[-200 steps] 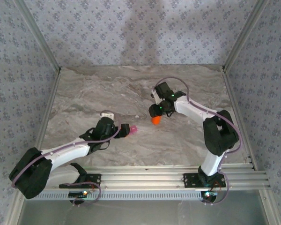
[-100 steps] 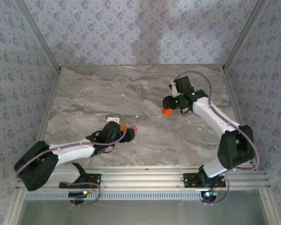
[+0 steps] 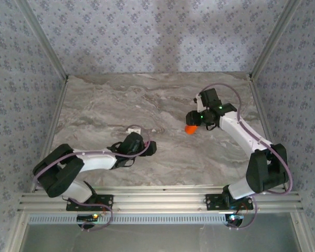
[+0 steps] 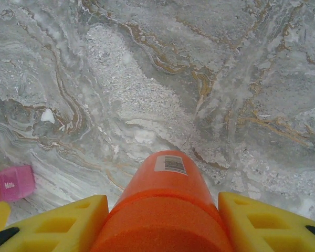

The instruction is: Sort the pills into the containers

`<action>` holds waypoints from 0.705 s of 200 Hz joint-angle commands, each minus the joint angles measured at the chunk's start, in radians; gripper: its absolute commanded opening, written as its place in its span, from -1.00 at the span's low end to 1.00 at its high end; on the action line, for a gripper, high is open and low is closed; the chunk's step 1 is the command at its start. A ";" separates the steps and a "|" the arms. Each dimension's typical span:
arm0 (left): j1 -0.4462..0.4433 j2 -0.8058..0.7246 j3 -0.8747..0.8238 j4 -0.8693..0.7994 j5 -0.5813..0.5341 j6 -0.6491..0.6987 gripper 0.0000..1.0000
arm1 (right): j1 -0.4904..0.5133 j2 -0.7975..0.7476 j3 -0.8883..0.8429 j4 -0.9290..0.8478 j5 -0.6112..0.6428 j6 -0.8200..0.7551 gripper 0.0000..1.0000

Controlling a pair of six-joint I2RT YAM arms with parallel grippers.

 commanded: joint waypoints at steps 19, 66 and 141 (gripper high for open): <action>-0.028 0.079 0.101 0.033 0.056 0.026 0.99 | -0.028 -0.051 -0.026 -0.015 -0.024 0.014 -0.14; -0.043 0.187 0.217 0.036 0.074 0.037 0.98 | -0.043 -0.068 -0.050 -0.007 -0.039 0.023 -0.14; -0.061 0.087 0.225 -0.148 -0.088 -0.024 0.99 | -0.044 -0.084 -0.065 0.009 -0.059 0.027 -0.14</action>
